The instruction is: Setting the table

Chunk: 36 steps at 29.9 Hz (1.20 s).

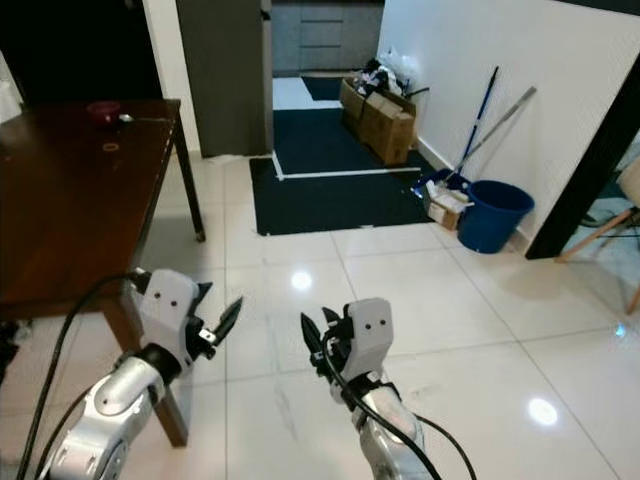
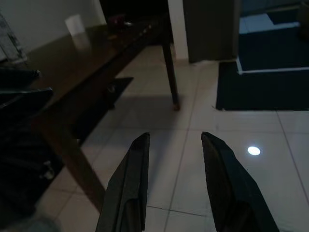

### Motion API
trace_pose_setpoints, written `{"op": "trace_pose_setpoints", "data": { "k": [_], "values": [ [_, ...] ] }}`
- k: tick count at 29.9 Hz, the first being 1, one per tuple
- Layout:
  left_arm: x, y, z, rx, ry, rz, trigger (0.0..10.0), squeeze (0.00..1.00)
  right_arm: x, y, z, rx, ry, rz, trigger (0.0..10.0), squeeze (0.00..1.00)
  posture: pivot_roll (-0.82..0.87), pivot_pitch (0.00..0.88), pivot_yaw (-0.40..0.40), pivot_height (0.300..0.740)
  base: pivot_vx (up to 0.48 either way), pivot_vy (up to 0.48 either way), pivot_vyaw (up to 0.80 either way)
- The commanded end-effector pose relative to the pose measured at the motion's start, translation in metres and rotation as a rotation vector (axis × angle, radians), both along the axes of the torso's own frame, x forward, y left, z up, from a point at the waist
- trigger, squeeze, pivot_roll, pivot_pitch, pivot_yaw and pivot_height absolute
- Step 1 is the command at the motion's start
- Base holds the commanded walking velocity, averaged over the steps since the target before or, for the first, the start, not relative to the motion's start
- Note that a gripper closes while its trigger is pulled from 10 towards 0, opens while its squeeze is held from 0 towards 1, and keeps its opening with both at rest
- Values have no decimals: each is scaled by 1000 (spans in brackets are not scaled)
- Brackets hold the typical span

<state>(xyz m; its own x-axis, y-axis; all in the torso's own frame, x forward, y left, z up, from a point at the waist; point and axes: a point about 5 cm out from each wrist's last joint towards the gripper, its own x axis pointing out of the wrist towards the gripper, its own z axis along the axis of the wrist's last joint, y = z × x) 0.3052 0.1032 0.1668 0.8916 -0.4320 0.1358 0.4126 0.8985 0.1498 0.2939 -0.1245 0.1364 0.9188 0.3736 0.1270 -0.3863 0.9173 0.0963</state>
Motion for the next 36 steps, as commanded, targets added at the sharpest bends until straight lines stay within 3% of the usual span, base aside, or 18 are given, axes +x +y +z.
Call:
{"op": "trace_pose_setpoints", "data": {
  "k": [1, 10, 36],
  "values": [
    [0, 1, -2, 10, 6, -3, 10000, 0, -1, -1, -1, 4, -1, -9, 10000, 0, -18, 31, 88, 740, 454, 0, 0],
    [0, 0, -2, 11, 7, -9, 10000, 0, -1, -1, -1, 10, 2, -12, 10000, 0, -19, 30, 93, 740, 455, 0, -203],
    [1, -3, -3, 11, 6, -22, 10000, 0, -2, -5, -2, 2, 6, -23, 10000, 0, -34, 21, 98, 740, 454, 0, -680]
  ]
}}
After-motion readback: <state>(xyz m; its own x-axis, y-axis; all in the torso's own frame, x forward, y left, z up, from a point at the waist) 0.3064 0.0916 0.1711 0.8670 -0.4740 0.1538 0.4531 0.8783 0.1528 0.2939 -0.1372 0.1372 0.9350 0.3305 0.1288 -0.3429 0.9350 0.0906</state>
